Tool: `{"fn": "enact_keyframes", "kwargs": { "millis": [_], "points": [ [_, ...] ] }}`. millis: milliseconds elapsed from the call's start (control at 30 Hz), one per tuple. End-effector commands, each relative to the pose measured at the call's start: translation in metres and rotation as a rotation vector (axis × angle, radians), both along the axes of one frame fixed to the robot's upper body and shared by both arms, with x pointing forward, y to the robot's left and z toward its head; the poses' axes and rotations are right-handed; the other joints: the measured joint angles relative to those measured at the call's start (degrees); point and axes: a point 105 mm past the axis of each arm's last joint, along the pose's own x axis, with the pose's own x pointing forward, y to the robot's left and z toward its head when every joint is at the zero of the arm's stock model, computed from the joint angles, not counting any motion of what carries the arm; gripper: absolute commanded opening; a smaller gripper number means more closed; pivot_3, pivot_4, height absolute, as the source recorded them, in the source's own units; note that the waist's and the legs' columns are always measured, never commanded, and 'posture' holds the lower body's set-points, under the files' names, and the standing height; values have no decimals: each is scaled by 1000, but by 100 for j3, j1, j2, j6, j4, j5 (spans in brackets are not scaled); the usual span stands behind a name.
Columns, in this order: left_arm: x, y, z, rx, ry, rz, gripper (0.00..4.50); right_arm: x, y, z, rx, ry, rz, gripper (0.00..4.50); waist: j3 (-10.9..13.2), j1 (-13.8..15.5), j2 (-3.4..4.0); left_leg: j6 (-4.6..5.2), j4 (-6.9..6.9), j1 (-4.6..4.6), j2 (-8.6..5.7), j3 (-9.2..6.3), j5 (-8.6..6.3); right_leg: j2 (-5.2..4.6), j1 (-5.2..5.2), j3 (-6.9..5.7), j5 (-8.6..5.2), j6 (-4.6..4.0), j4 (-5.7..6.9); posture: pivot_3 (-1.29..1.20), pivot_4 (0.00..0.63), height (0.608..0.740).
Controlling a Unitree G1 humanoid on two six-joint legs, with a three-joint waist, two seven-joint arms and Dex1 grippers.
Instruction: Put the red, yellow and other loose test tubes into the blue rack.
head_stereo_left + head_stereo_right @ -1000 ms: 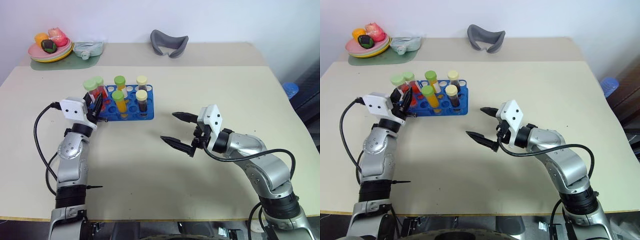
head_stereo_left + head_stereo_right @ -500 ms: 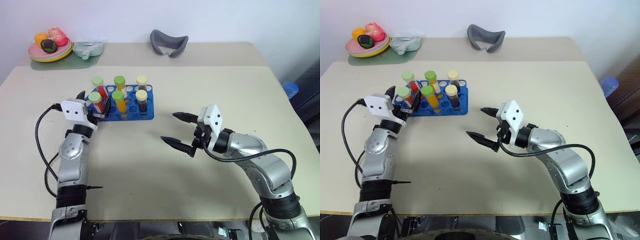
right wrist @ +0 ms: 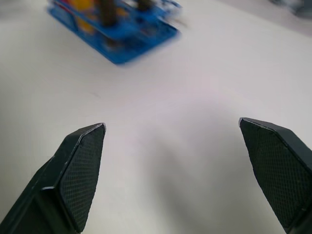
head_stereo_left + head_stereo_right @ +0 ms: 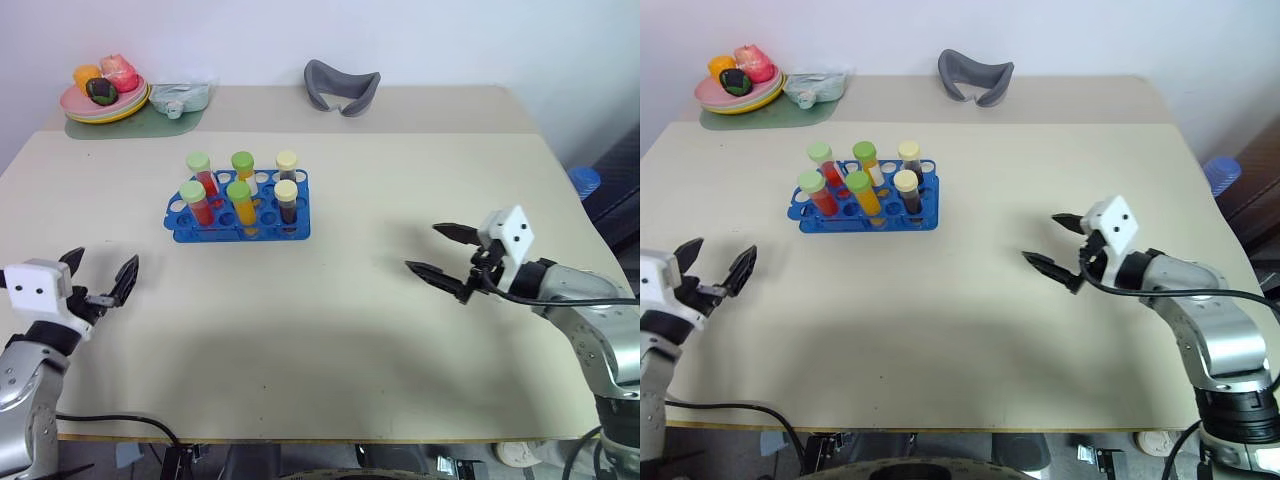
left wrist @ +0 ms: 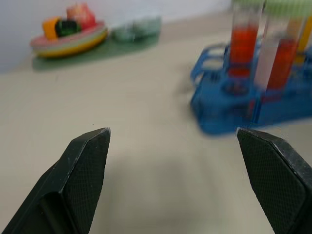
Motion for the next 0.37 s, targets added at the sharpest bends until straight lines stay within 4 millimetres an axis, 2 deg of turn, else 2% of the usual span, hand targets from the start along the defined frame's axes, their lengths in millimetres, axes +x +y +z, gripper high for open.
{"fn": "enact_keyframes", "kwargs": {
  "millis": [33, 367],
  "points": [
    [-2, -9, 11, 13, -36, -40, 4226, 4, -13, 5, -13, -48, -23, 4500, 0, -3, 0, 0, 0, 0, 0, 0, 0, 0, 0, 0, 0, 0, 0, 0, 150, 740],
    [4, -22, -1, -26, -15, -77, 4226, 8, -4, 1, 10, -65, -15, 4500, 0, -13, 2, 0, -1, 2, 1, 1, 0, 1, 0, 1, 0, 0, 0, 0, 150, 740]
  ]
}}
